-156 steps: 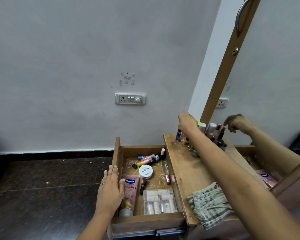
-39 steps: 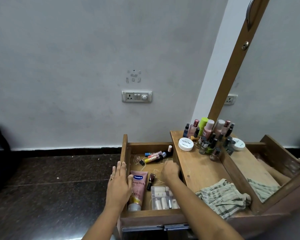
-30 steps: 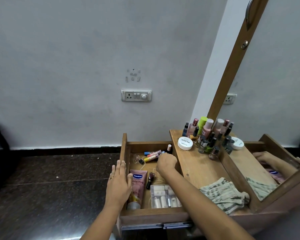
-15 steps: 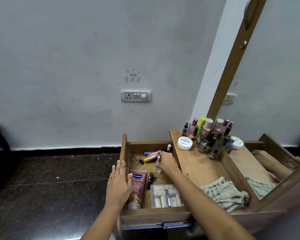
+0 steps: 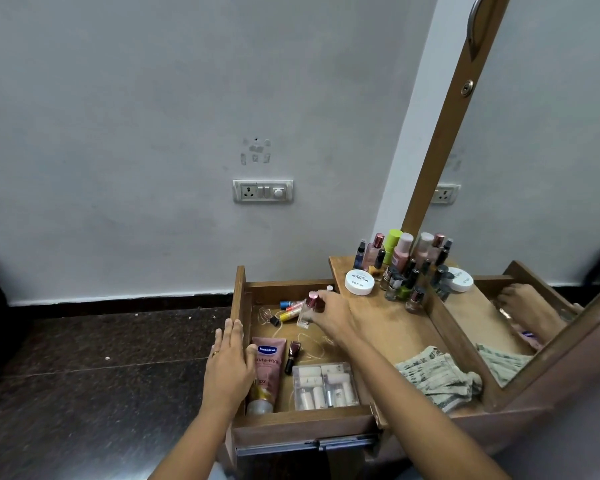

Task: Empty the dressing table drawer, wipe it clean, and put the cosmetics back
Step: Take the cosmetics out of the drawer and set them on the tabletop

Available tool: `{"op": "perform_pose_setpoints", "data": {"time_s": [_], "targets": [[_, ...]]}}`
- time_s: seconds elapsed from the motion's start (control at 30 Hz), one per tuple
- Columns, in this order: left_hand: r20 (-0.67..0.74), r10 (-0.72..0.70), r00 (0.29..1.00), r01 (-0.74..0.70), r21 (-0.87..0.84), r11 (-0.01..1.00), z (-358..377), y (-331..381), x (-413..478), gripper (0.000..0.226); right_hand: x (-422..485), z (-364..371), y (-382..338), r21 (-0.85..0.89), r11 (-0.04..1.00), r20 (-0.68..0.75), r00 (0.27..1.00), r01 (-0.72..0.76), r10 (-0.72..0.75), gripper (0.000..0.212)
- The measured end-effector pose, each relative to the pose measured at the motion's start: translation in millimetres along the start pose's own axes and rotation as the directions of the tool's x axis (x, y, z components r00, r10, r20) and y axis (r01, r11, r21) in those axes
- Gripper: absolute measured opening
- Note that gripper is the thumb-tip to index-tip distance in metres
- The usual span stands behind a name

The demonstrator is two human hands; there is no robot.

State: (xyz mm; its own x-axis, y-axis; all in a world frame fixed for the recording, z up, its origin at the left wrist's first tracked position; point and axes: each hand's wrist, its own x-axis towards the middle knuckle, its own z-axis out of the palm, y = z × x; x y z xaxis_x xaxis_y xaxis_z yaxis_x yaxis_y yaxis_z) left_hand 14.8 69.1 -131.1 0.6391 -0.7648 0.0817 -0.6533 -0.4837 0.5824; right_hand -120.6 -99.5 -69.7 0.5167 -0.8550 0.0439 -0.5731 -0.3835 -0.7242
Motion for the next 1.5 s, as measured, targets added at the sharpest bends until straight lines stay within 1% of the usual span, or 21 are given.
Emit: {"op": "perform_pose_setpoints", "data": {"time_s": [0.1,0.17,0.23,0.33,0.47,0.7,0.87,1.03,1.27,1.33,1.4,1.43,1.47,1.5], "targets": [[0.001,-0.004,1.000,0.004,0.005,1.000,0.5,0.1,0.4,0.061,-1.3,-30.1,-0.3,0.025,0.999,-0.097,0.994,0.045,-0.042,0.009],[-0.002,-0.002,1.000,0.002,0.001,1.000,0.1,-0.2,0.2,0.061,-3.1,-52.3,2.7,0.024,0.998,-0.187,0.981,0.063,-0.057,0.008],[-0.003,0.006,1.000,-0.006,0.000,1.000,-0.2,-1.0,0.2,0.061,-4.2,-72.8,9.4,0.029,0.999,-0.279,0.960,0.039,-0.029,0.012],[0.001,0.012,1.000,-0.012,0.004,1.000,-0.1,-2.2,0.0,0.061,-6.7,-94.4,20.4,0.071,0.997,-0.366,0.930,0.005,0.021,0.012],[0.002,0.022,1.000,-0.022,-0.006,1.000,-1.5,-1.1,-1.6,0.061,-12.4,-104.9,31.4,0.047,0.997,-0.443,0.894,-0.057,0.072,0.013],[0.002,0.020,1.000,-0.020,0.004,1.000,-2.0,-1.3,-2.2,0.061,-16.6,-92.5,41.3,0.010,0.994,-0.500,0.861,-0.107,0.098,0.011],[0.001,0.019,1.000,-0.019,0.001,1.000,-2.6,-0.7,-2.2,0.061,-13.2,-86.9,40.5,-0.020,0.991,-0.545,0.832,-0.135,0.102,0.015],[0.005,0.009,1.000,-0.009,-0.001,1.000,-2.1,0.5,-2.5,0.061,-12.9,-86.3,36.2,-0.057,0.987,-0.565,0.820,-0.152,0.094,0.019],[0.007,0.005,1.000,-0.005,-0.011,1.000,-1.3,-0.2,-2.6,0.062,-21.8,-86.5,30.3,-0.109,0.977,-0.530,0.842,-0.184,0.099,0.034],[0.005,0.006,1.000,-0.006,-0.015,1.000,-1.2,-0.3,-2.8,0.062,-29.6,-86.2,24.1,-0.165,0.959,-0.550,0.829,-0.230,0.104,0.038],[0.005,0.004,1.000,-0.004,-0.018,1.000,-1.7,-0.4,-2.2,0.062,-39.7,-81.5,16.2,-0.224,0.944,-0.619,0.783,-0.242,0.054,0.038],[0.006,0.002,1.000,-0.002,-0.019,1.000,-1.9,-0.3,-2.0,0.062,-45.6,-76.4,11.4,-0.251,0.945,-0.643,0.766,-0.210,-0.001,0.035],[0.007,0.000,1.000,0.000,-0.018,1.000,-2.1,0.0,-2.1,0.062,-51.5,-68.6,8.1,-0.278,0.949,-0.638,0.767,-0.148,-0.067,0.029],[0.008,-0.002,1.000,0.002,-0.015,1.000,-2.2,0.7,-2.5,0.061,-56.1,-58.5,5.3,-0.283,0.957,-0.598,0.791,-0.061,-0.126,0.021]]}}
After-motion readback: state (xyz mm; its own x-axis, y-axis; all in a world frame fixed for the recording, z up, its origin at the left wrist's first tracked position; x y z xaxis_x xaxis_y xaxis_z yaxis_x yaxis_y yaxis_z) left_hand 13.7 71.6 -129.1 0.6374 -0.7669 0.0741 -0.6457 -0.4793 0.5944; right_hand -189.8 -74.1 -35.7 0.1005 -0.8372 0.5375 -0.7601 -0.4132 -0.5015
